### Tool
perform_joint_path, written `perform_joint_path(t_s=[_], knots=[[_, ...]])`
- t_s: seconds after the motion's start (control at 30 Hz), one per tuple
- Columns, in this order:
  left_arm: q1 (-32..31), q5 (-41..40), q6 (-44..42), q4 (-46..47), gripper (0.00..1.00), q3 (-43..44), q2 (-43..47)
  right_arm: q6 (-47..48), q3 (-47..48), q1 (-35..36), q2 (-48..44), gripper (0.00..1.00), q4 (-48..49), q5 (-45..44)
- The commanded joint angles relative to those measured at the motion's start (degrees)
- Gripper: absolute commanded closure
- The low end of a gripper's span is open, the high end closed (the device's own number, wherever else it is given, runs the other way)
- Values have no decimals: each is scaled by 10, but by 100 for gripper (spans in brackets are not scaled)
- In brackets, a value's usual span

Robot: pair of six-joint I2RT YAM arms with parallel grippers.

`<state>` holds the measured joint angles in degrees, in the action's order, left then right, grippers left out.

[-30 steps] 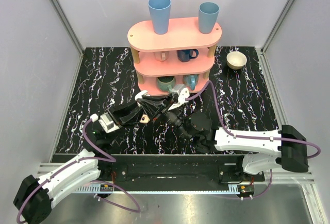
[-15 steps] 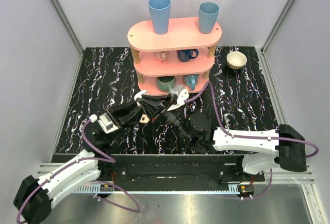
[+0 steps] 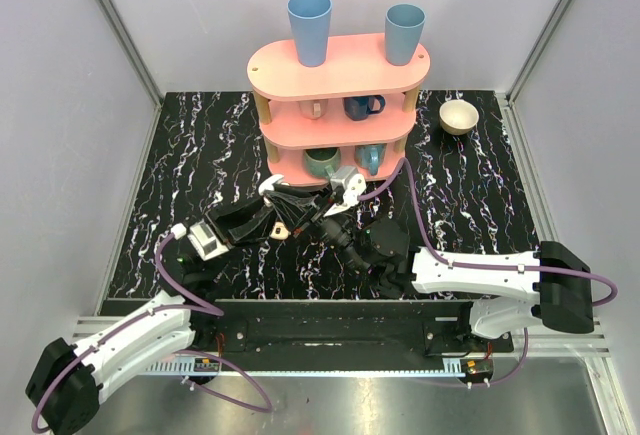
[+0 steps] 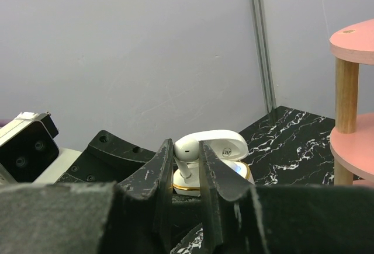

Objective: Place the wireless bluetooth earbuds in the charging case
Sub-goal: Insert the left earbud into the left side groove of the charging case, then adjust the left earbud in the left side groove of the charging case.

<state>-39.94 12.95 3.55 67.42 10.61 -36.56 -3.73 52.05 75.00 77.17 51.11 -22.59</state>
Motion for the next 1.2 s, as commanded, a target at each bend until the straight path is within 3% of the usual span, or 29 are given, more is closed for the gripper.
perform_joint_path(t_s=[0.0, 0.3, 1.0, 1.1, 1.17], knots=[[-3, -26, 4, 82, 100, 0, -4, 2, 1, 7, 2, 76, 18, 8], [-4, -41, -2, 105, 100, 4, -11, 19, -2, 13, 3, 73, 8, 3], [-7, -32, 5, 102, 100, 7, -14, 98, 10, 15, -23, 54, 19, -20], [-7, -32, 2, 97, 100, 4, -12, 101, 14, 15, -38, 43, 15, -10], [-7, -33, 1, 93, 100, 2, -11, 103, 19, 15, -56, 43, 0, 0]])
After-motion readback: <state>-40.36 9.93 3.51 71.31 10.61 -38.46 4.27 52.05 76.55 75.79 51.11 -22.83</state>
